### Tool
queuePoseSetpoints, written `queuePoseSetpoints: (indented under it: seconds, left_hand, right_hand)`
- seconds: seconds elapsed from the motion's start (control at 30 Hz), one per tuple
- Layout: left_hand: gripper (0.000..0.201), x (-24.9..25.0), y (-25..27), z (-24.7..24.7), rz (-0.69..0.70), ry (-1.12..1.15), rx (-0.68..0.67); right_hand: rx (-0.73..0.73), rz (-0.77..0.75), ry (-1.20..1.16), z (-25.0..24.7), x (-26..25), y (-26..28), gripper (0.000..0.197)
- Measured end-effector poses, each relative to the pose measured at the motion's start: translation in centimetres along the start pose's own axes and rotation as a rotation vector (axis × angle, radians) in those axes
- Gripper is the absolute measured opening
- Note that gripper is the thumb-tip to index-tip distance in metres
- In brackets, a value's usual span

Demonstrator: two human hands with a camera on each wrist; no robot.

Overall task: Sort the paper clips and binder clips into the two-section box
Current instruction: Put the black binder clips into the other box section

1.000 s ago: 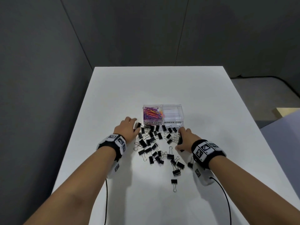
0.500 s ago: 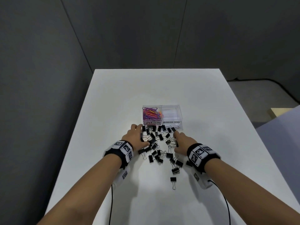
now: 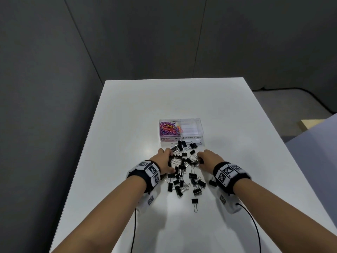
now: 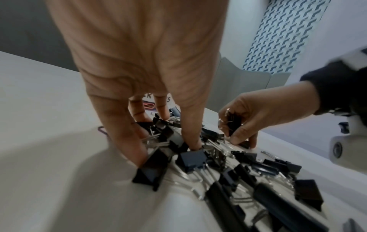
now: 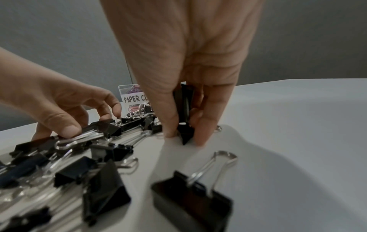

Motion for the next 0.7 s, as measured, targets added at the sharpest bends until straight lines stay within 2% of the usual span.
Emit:
queuePoseSetpoints:
  seconds: [0.1, 0.17, 0.33, 0.5, 0.7]
  left_hand:
    - [0.064, 0.3, 0.1, 0.2, 0.007, -0.002, -0.01]
    - [0.062, 0.4, 0.1, 0.3, 0.018, 0.015, -0.024]
    - [0.037, 1.0, 0.5, 0.6, 0.095, -0.057, -0.047]
    - [0.02, 1.5, 0.7, 0.0, 0.146, -0.149, 0.008]
    - [0.022, 2.2, 1.3, 0.0, 0.179, -0.167, 0.03]
  right_hand:
    - [0.027, -0.006, -0.009, 0.0, 0.3, 0.3, 0.015]
    - [0.048, -0.023, -0.025, -0.2, 0.2, 0.5, 0.016]
    - [0.059, -0.048, -0.051, -0.3, 0.2, 0.9, 0.017]
    - [0.084, -0.051, -0.05, 0.0, 0.3, 1.2, 0.022]
    - [0.047, -0.04, 0.008, 0.3, 0.6, 1.4, 0.021]
Point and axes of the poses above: each hand's wrist, its own y-axis away from the middle knuckle, its own z-axis out of the palm, x = y × z, the point moved 10 cm from there along -y, towards the middle knuckle, and after that the axes turned 5 degrees about -y, right-handed, at the moved point
